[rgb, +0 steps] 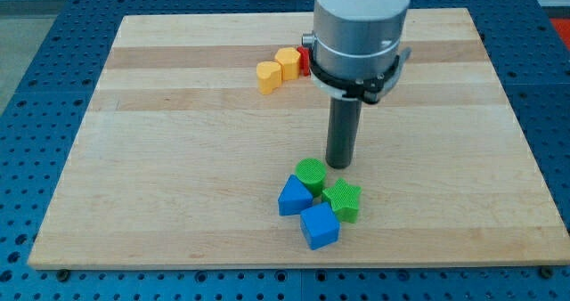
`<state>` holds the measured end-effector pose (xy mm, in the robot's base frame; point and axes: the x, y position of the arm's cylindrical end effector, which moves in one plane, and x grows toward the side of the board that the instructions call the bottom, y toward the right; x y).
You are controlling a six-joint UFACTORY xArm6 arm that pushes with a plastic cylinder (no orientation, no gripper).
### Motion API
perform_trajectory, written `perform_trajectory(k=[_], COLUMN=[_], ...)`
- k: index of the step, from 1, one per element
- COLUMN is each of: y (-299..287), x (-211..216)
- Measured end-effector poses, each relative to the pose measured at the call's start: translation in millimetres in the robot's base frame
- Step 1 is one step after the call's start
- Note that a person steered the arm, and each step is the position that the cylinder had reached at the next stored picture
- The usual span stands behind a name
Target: Move the yellow heart slightly right
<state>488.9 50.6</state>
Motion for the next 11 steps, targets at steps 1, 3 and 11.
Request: perform_trajectory(k=[1,3,11], y=[-25.5,-147.4,-64.7], x=[-32.9,-62.3,-138.9])
